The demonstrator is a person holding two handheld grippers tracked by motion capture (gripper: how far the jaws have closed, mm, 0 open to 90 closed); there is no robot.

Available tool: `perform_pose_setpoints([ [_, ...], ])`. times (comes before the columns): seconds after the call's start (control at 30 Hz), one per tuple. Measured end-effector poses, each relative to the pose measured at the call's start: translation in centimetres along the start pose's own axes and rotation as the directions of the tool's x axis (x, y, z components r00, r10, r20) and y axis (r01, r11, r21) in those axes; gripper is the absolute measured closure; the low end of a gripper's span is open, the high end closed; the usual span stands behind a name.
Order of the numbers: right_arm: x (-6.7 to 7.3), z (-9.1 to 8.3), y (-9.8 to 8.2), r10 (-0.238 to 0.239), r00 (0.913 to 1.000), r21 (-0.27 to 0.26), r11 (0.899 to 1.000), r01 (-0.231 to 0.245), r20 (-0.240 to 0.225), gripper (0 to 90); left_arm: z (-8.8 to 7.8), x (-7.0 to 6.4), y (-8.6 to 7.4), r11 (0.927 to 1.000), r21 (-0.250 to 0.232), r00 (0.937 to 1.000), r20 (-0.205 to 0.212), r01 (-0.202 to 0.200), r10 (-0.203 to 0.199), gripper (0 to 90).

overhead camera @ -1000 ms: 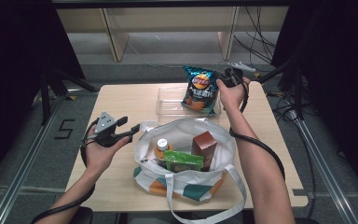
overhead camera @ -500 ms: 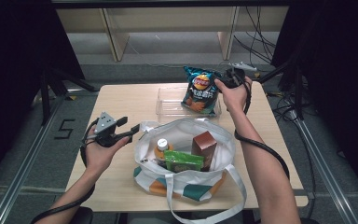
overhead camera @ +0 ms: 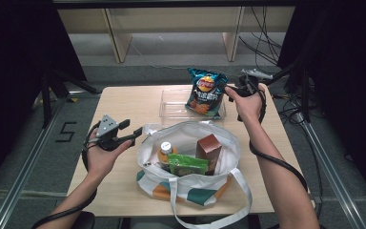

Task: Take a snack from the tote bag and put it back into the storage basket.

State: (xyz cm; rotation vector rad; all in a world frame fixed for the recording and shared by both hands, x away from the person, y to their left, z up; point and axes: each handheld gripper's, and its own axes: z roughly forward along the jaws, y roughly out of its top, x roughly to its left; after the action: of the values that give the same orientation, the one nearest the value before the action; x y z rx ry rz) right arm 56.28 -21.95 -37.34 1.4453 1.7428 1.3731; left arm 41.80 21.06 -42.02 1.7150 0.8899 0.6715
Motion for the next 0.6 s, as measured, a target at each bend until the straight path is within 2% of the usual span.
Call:
perform_pose_setpoints([
  [0.03,0.1,-0.4,-0.1,0.015,0.9999,0.004,1.000,-0.015,0.000,29.3,0.0,0.0,0.0,1.0000,0.001,1.0000,0.000,0.002,-0.002,38.7],
  [0.17,0.2,-1.2,-0.3,0.015,0.9998,0.005,1.000,-0.015,-0.014,29.5,0.0,0.0,0.0,1.0000,0.001,1.0000,-0.002,0.003,-0.003,38.8],
  [0.23,0.2,-1.5,-0.4,-0.009,0.9999,-0.005,1.000,0.009,-0.013,30.1,-0.1,0.0,0.0,1.0000,0.000,1.0000,-0.004,0.001,-0.001,38.8],
  [0.27,0.4,-1.8,-0.4,0.011,0.9997,0.003,1.000,-0.011,-0.021,30.5,-0.1,0.0,0.0,1.0000,0.000,1.0000,-0.004,0.002,-0.002,38.8],
  [0.33,0.6,-2.3,-0.5,0.017,0.9994,0.006,1.000,-0.017,-0.030,31.1,0.0,0.1,0.0,0.9999,-0.010,1.0000,0.006,-0.001,0.002,38.8],
  [0.37,0.5,-2.4,-0.6,-0.025,0.9990,-0.003,1.000,0.025,-0.037,31.5,-0.1,0.0,0.0,1.0000,0.001,1.0000,-0.004,-0.001,0.001,38.8],
  [0.4,0.9,-2.8,-0.7,-0.007,0.9988,0.007,1.000,0.007,-0.048,32.1,-0.1,0.1,-0.1,1.0000,0.004,1.0000,-0.004,-0.002,0.002,38.7],
  [0.43,1.1,-3.2,-0.8,-0.008,0.9987,0.017,1.000,0.009,-0.050,32.0,-0.1,0.0,-0.1,1.0000,0.008,1.0000,-0.008,0.005,-0.005,38.7],
  [0.47,1.1,-3.3,-0.9,-0.039,0.9975,-0.001,0.999,0.039,-0.059,32.0,0.0,0.0,-0.1,1.0000,0.002,1.0000,-0.003,0.001,-0.001,38.7],
  [0.5,1.4,-3.5,-0.9,-0.026,0.9977,0.003,1.000,0.027,-0.063,32.0,0.0,0.0,-0.1,1.0000,0.003,1.0000,-0.003,-0.001,0.001,38.8],
  [0.53,1.3,-3.7,-0.8,-0.052,0.9960,0.002,0.999,0.052,-0.072,31.9,0.0,0.0,-0.1,1.0000,0.005,1.0000,-0.003,-0.004,0.004,38.8],
  [0.6,1.8,-4.3,-0.8,-0.018,0.9971,0.016,1.000,0.019,-0.074,31.7,0.0,-0.1,-0.1,1.0000,0.006,1.0000,-0.006,-0.001,0.001,38.8],
])
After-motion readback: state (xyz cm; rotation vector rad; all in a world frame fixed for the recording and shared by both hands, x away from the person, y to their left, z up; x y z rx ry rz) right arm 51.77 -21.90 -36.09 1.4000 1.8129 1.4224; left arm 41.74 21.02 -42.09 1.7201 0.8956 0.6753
